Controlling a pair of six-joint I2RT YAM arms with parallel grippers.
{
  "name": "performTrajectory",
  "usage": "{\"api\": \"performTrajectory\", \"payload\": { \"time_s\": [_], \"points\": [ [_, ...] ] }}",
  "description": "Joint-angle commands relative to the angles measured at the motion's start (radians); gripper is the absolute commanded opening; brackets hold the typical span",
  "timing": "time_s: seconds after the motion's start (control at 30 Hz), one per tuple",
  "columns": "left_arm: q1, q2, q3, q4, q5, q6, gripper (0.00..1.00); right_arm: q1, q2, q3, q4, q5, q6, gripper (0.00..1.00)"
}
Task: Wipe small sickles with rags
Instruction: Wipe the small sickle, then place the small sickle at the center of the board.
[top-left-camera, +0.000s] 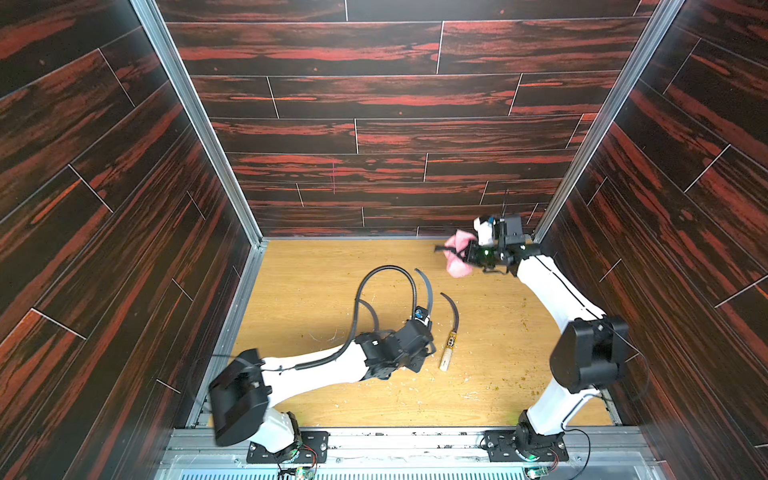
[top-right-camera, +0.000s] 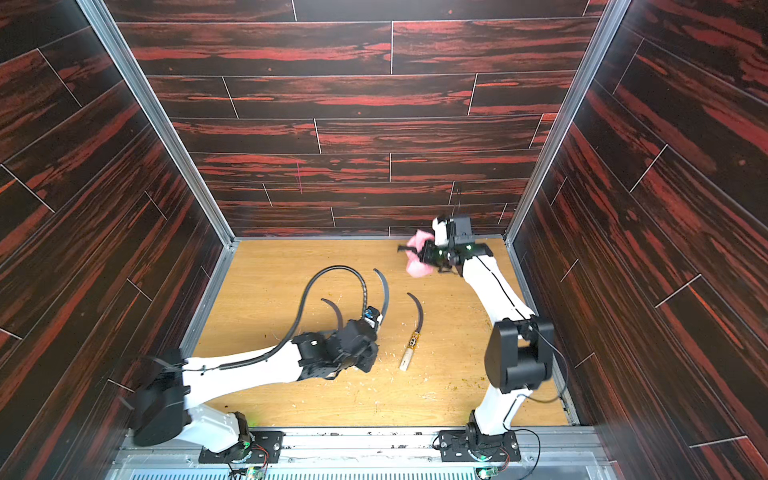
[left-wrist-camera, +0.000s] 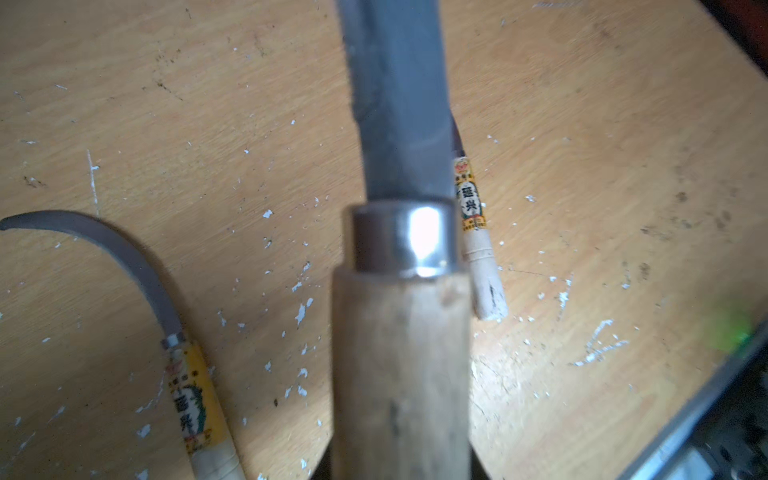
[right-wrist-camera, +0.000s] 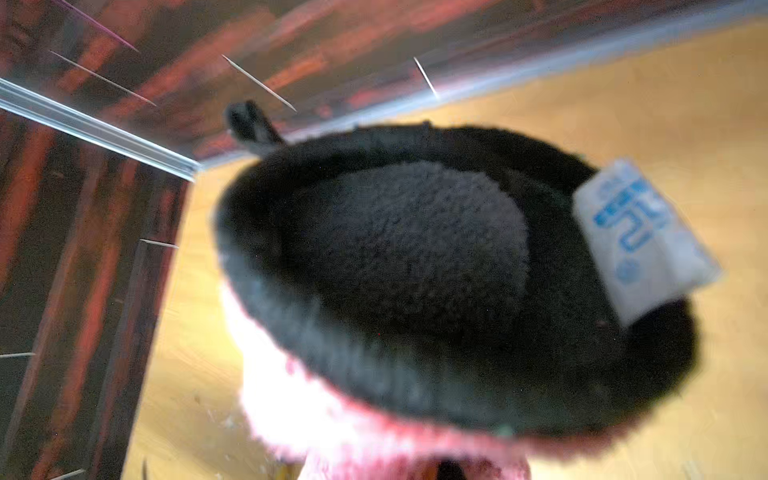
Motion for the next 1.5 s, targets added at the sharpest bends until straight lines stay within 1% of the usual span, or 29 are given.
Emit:
{"api": "performTrajectory", "payload": {
  "time_s": [0.0, 0.07, 0.23, 0.37, 0.6, 0.77, 0.93, 1.13, 1.4, 1.47],
  "points": [
    [0.006, 0.058, 0.057, -0.052, -0.034, -0.022, 0.00, 0.003, -0.133, -0.082, -0.049, 0.108, -0.031, 0.00],
    [0.017, 0.090, 0.070, -0.044, -0.021, -0.027, 0.00, 0.002, -0.189, -0.139, -0.060, 0.143, -0.041, 0.00],
    [0.071, 0.158, 0.076, -0.006, 0.073, -0.049, 0.00, 0.002, -0.265, -0.222, -0.080, 0.174, -0.052, 0.00],
    [0.086, 0.207, 0.092, -0.003, 0.105, -0.050, 0.00, -0.001, -0.272, -0.264, -0.080, 0.195, -0.054, 0.00],
    [0.091, 0.289, 0.136, -0.022, 0.158, -0.079, 0.00, -0.002, -0.262, -0.355, -0.039, 0.172, -0.031, 0.00],
    [0.092, 0.327, 0.162, -0.028, 0.193, -0.094, 0.00, -0.002, -0.268, -0.372, -0.036, 0.170, -0.030, 0.00],
    [0.092, 0.384, 0.203, -0.045, 0.233, -0.102, 0.03, -0.002, -0.272, -0.371, -0.039, 0.172, -0.033, 0.00],
    [0.093, 0.418, 0.232, -0.070, 0.229, -0.112, 0.05, -0.004, -0.282, -0.376, -0.042, 0.172, -0.042, 0.00],
    [0.094, 0.450, 0.254, -0.095, 0.235, -0.124, 0.18, -0.011, -0.290, -0.371, -0.042, 0.161, -0.050, 0.00],
    [0.097, 0.453, 0.257, -0.101, 0.235, -0.126, 0.20, -0.010, -0.293, -0.372, -0.043, 0.159, -0.049, 0.00]
  ]
}}
